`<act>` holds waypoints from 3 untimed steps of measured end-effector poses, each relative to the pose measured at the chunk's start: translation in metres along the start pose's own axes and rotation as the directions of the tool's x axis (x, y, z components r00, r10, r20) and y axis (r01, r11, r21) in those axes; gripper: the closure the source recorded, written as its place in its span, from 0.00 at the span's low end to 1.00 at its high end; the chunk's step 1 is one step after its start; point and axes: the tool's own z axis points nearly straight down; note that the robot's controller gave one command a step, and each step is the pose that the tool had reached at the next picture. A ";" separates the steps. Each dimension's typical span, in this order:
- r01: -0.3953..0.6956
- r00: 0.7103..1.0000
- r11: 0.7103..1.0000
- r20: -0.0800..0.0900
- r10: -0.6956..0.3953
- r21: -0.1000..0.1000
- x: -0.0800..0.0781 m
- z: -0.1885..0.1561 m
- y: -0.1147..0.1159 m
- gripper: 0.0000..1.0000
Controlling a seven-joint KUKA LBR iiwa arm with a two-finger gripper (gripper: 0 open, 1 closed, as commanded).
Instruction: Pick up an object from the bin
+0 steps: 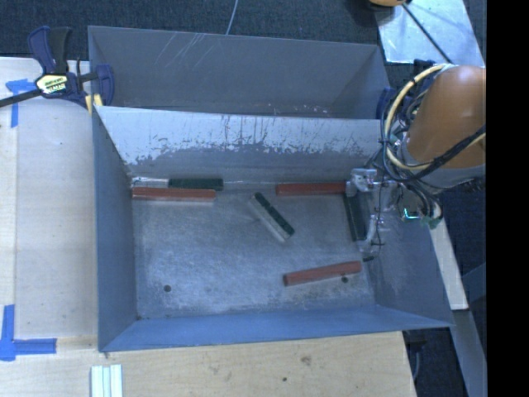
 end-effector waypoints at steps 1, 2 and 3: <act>0.002 1.000 1.000 0.008 -0.002 0.001 -0.002 -0.005 0.000 0.00; 0.043 0.999 0.999 0.016 -0.043 0.004 0.033 0.036 0.019 0.00; 0.171 0.985 0.985 0.008 -0.171 0.002 0.046 0.087 0.010 1.00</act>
Offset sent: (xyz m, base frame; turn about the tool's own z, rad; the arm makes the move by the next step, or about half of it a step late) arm -0.0765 0.0447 -0.0870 -0.0959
